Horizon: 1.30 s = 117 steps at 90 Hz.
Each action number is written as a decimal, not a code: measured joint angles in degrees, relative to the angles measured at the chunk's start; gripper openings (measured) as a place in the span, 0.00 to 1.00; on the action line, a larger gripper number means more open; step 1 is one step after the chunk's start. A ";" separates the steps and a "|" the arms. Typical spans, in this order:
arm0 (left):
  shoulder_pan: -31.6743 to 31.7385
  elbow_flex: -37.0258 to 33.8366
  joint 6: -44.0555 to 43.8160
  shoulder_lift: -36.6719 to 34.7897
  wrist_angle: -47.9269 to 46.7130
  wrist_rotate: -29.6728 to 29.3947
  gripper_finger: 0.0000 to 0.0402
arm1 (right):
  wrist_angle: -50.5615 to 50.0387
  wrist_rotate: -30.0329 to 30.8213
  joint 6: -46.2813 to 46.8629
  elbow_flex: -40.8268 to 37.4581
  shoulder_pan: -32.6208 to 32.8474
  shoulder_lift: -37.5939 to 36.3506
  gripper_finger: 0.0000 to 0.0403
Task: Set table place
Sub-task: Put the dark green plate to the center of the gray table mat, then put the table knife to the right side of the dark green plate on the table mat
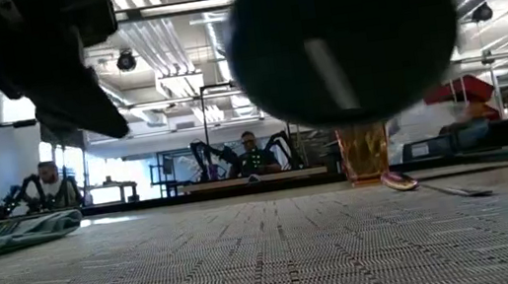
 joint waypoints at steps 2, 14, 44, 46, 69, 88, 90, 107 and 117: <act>-0.26 1.06 -0.25 -0.47 -2.61 -0.05 0.09 | 1.26 -0.05 -1.45 0.14 -0.70 0.40 0.00; -2.38 6.91 -2.62 -2.41 -17.16 -1.94 0.09 | 7.92 -0.34 -8.32 0.23 -3.96 2.06 0.00; -4.88 11.77 -6.42 -7.02 -29.59 -4.09 0.09 | 19.20 -2.11 -14.95 0.23 -8.16 9.63 0.00; -4.88 11.77 -6.44 -7.17 -29.57 -4.10 0.09 | 19.29 -2.13 -14.92 0.23 -8.34 10.29 0.00; -4.88 11.77 -6.44 -7.19 -29.57 -4.49 0.09 | 21.57 -1.97 -14.02 0.23 -8.71 14.83 0.02; -4.81 11.77 -6.18 -7.19 -29.57 -4.51 0.09 | 26.55 -2.86 -14.71 0.23 -8.49 15.36 0.12; -4.81 11.77 -6.18 -7.19 -29.57 -4.51 0.09 | 26.85 -3.37 -14.92 0.25 -8.49 15.34 0.13; -4.81 11.77 -6.18 -7.19 -29.54 -4.59 0.09 | 25.78 -6.94 -13.13 0.25 -8.51 14.54 0.30; -4.81 11.77 -6.19 -7.19 -29.53 -4.82 0.09 | 20.31 -8.53 -9.25 0.23 -8.76 10.55 0.39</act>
